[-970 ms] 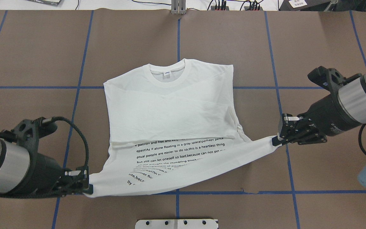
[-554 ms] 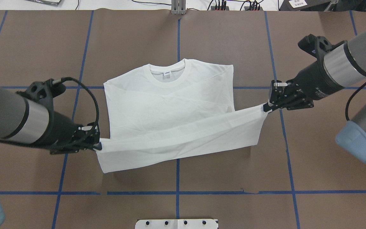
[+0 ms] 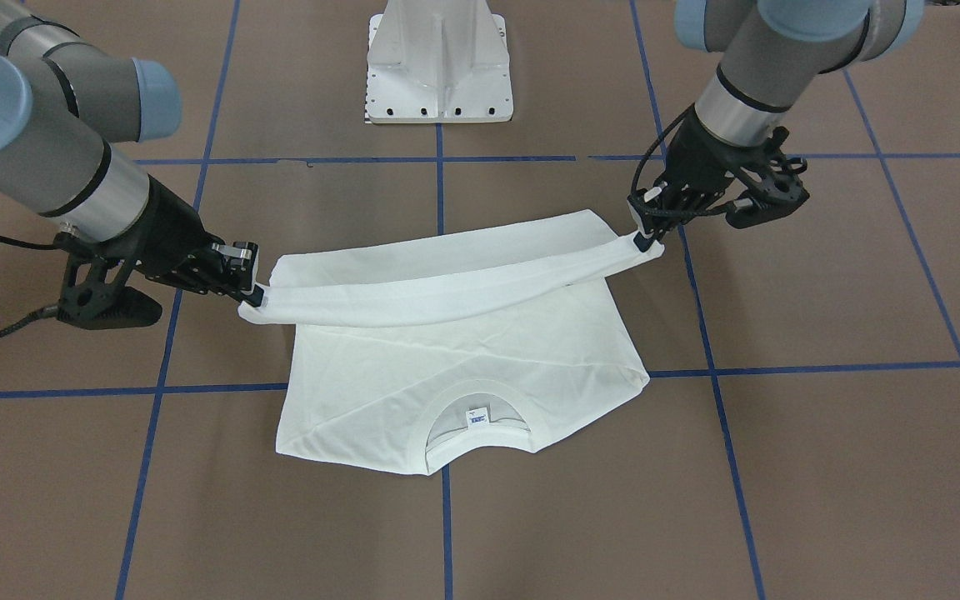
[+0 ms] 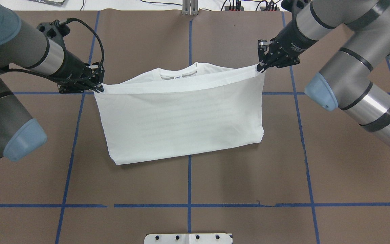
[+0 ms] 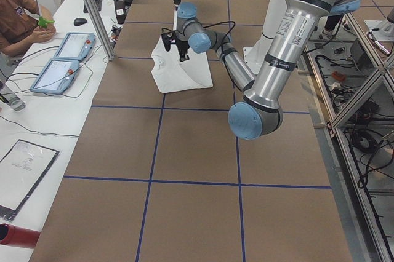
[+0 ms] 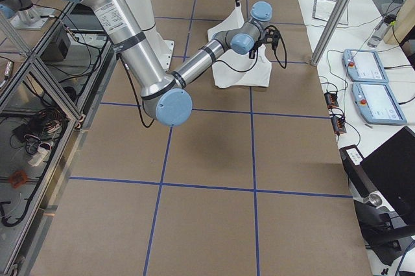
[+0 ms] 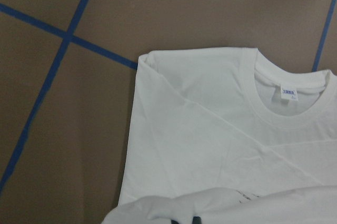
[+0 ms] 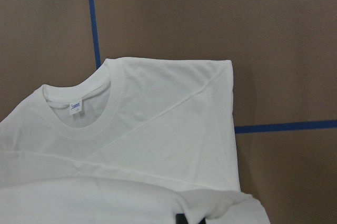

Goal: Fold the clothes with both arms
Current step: 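Lower the hem onto the collar edge with both grippers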

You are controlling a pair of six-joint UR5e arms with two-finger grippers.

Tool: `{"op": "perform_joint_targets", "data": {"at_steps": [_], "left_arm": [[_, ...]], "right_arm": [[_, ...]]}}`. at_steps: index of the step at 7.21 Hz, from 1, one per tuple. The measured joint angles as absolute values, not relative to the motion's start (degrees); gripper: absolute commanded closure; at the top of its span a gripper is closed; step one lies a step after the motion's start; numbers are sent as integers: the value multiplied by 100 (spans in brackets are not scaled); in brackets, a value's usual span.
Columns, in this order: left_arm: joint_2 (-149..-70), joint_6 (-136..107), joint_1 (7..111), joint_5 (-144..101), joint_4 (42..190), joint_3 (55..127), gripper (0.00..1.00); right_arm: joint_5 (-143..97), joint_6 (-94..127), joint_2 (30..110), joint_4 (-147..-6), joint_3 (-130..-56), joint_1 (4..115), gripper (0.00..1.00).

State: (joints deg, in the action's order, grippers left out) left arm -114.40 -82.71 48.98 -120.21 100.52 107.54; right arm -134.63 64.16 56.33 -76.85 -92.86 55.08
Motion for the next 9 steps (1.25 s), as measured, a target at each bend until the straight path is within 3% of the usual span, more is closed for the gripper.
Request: {"op": "perform_joint_targets", "data": {"at_steps": [5,9], "left_arm": [[-11999,-8289,4939,-11986,11427,8753,100],[-12059,-8290,4940,-11962,11715,8325,100]], "right_arm": [[-13131,5916,4603,-7666,-7505,5476,100],[-13085,5742,4569,-7673,-7283,5464,100]]}}
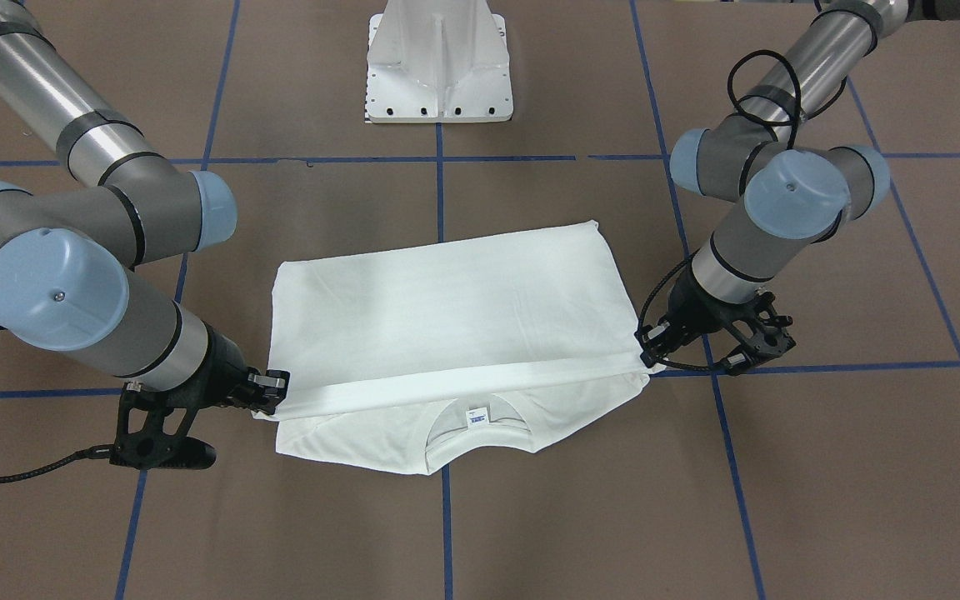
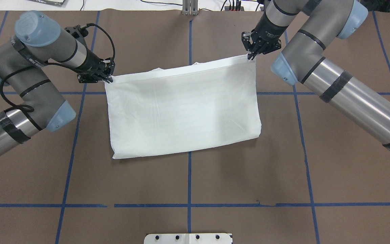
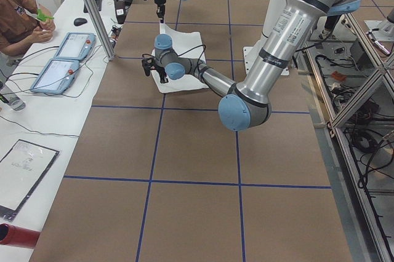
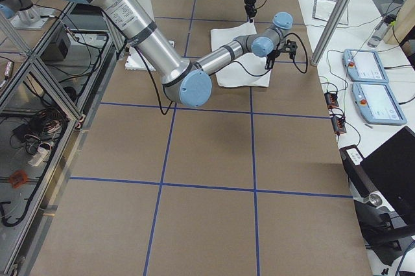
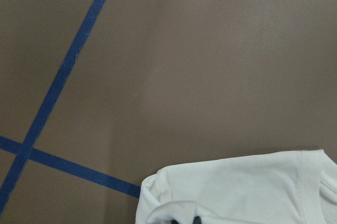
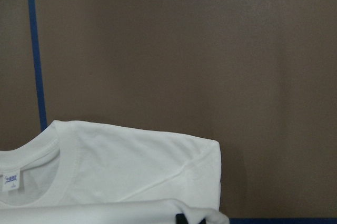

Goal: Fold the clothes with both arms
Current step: 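Lower the hem onto the collar edge with both grippers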

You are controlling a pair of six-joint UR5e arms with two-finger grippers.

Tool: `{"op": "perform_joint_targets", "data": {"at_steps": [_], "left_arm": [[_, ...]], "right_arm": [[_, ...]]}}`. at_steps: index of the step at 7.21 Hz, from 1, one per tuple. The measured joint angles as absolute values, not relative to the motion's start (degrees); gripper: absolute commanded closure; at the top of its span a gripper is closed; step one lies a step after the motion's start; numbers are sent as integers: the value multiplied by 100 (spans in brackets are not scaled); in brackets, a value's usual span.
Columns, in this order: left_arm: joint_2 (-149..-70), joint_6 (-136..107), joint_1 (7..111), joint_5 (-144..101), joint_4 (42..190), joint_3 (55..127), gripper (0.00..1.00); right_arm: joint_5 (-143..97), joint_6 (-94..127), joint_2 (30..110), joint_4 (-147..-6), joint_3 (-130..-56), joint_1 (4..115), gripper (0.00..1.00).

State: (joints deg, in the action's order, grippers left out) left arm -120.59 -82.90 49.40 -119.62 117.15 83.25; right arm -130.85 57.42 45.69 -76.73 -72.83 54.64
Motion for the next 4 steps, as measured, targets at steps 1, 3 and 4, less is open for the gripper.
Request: {"op": "perform_joint_targets", "data": {"at_steps": [1,3,4], "left_arm": [[-12079,-8301,4939,-11962,11718,8326,100],[-12098,-8307,4939,-11967,11714,8341,100],[-12104,-8306,4939,-11970,11710,8354,89]], "right_arm": [[-13081,5740,4550,-7673,-7280,5461,100],[-13014,5741,4495,-7669,-7282,5381,100],[-12882,5747,4487,-7629,-7285,5296,100]]}}
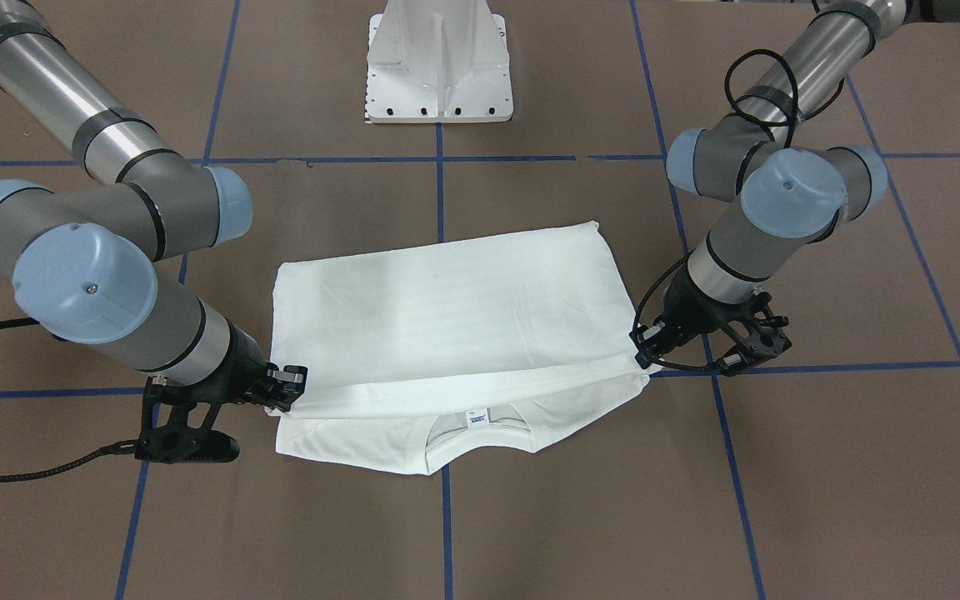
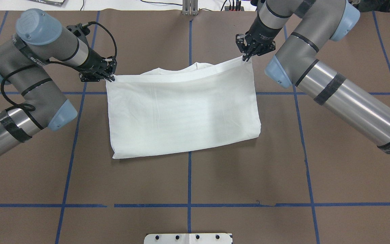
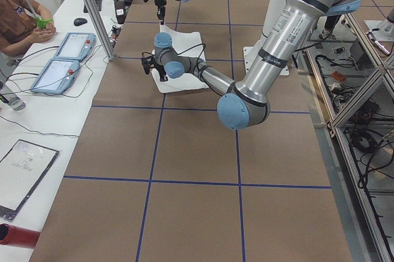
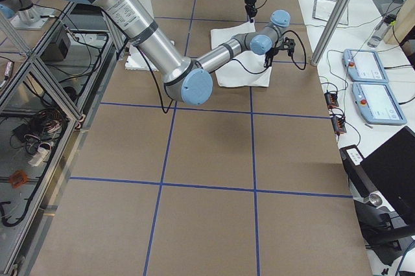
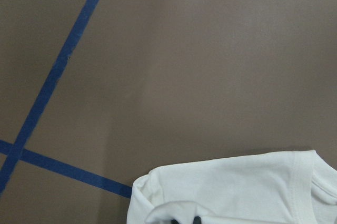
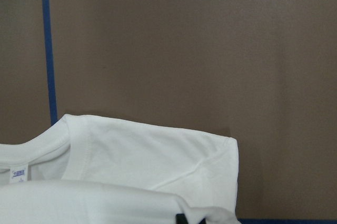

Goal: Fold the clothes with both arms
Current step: 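Lower the hem onto the collar edge with both grippers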

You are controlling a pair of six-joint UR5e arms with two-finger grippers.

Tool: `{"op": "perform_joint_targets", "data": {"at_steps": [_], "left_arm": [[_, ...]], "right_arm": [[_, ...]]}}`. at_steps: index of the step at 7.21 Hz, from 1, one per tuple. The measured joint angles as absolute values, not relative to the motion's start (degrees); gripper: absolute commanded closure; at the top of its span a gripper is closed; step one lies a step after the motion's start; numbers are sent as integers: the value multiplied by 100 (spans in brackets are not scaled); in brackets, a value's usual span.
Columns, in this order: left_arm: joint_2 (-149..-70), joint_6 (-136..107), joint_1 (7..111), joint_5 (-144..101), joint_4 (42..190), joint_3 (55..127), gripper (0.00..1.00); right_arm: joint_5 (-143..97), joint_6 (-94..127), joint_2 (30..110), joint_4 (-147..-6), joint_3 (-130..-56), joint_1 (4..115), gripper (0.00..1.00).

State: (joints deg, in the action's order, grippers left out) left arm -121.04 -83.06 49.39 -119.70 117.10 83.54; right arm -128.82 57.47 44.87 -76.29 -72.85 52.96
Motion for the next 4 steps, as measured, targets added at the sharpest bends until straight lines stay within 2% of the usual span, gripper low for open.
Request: {"op": "perform_joint_targets", "data": {"at_steps": [1,2,4], "left_arm": [[-12111,-8304,4939,-11970,11710,8359,31],[-12122,-8300,4938,-11969,11711,8358,2],[-12142,-8299,4938,-11955,11686,8346,1]], "right_arm": [[-12802,5753,4491,-7573,-7285,5246,70],[-12770,5758,4495,-7547,-7286,5228,1],[-12759,5761,4512,-7526,-7292,5222,0]]}}
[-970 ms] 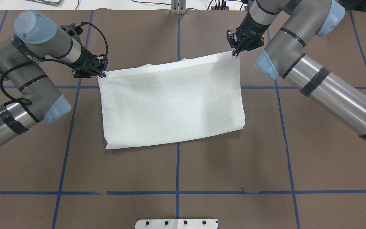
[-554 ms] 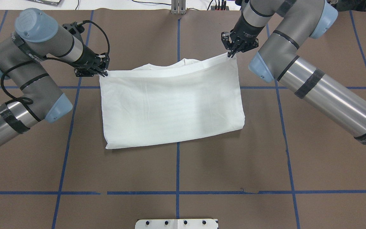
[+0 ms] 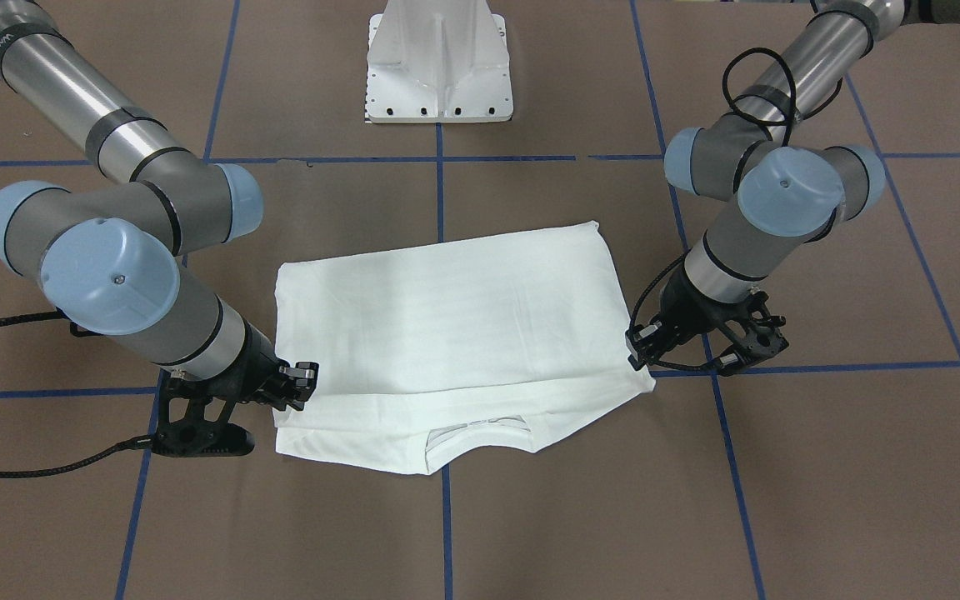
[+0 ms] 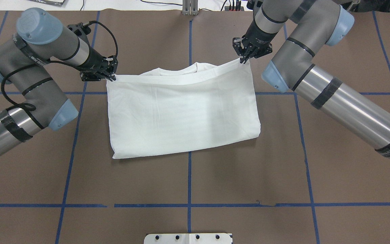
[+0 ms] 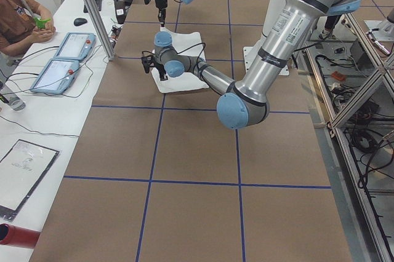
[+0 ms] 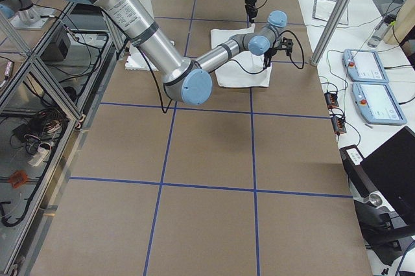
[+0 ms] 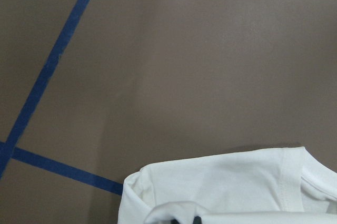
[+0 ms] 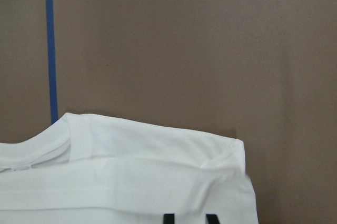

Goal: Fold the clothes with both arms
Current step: 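Lower the hem onto the collar edge with both grippers, then release the hem and lift the left gripper while the right gripper moves sideways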

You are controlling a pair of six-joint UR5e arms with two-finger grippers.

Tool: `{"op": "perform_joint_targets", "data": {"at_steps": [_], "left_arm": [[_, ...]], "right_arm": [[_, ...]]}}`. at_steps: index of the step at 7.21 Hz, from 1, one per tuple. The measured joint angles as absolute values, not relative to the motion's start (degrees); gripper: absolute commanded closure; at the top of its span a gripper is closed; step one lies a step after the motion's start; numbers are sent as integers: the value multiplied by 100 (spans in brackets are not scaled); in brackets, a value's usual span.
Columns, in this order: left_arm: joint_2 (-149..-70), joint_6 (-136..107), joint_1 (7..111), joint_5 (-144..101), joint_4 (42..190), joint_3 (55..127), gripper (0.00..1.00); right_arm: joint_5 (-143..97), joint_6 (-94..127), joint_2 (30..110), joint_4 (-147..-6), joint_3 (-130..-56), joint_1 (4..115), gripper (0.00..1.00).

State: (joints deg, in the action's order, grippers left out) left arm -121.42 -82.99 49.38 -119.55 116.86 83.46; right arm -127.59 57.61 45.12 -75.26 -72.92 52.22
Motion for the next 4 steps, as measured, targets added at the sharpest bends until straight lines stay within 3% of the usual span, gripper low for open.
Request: {"op": "perform_joint_targets", "data": {"at_steps": [2,4], "left_arm": [[-12138,-8299,5055,-11950,11638,8345,1],[-12093,-8297,5177,-11947,11619,8386,1]], "right_arm": [[-12786,5755,4583,-7516,-7395,5214,0],[-12722,5822,5196,-7517,-8166,5019,0]]}}
